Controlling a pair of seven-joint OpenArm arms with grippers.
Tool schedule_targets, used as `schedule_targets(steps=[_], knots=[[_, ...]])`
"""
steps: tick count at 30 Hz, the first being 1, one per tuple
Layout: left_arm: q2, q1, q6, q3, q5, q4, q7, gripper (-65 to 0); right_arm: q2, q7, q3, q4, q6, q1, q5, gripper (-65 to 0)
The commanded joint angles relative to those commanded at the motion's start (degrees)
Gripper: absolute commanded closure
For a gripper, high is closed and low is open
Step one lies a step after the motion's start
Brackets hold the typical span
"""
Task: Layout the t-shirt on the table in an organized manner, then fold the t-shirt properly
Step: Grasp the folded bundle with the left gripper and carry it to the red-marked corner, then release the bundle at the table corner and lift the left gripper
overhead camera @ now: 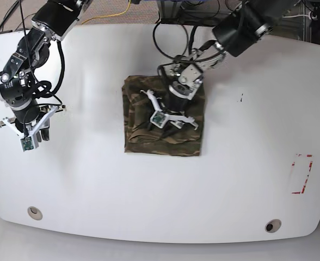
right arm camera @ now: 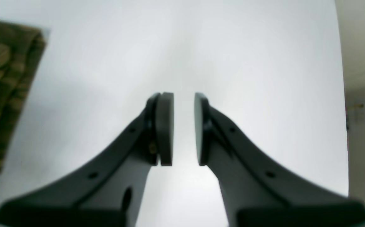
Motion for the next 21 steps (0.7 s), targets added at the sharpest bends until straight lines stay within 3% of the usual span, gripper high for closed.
schedule_targets(steps=[4,7,21], knots=[[-7.7,3.2,-6.5,-5.5,0.1,3.3,-0.1,-25.1,0.0,0.0,-0.1,-0.3,0.0,0.1,0.0,-11.6],[-11.8,5.2,-10.8,-10.0,0.1,4.1,-0.2,-25.1,0.0,0.0,-0.1,-0.3,0.0,0.1,0.0,-11.6],[-24.5,12.3,-30.8,-28.6,0.4,1.5,-4.0,-25.1,-1.1,0.0,-0.1,-0.3,0.0,0.0,0.0,-11.6]])
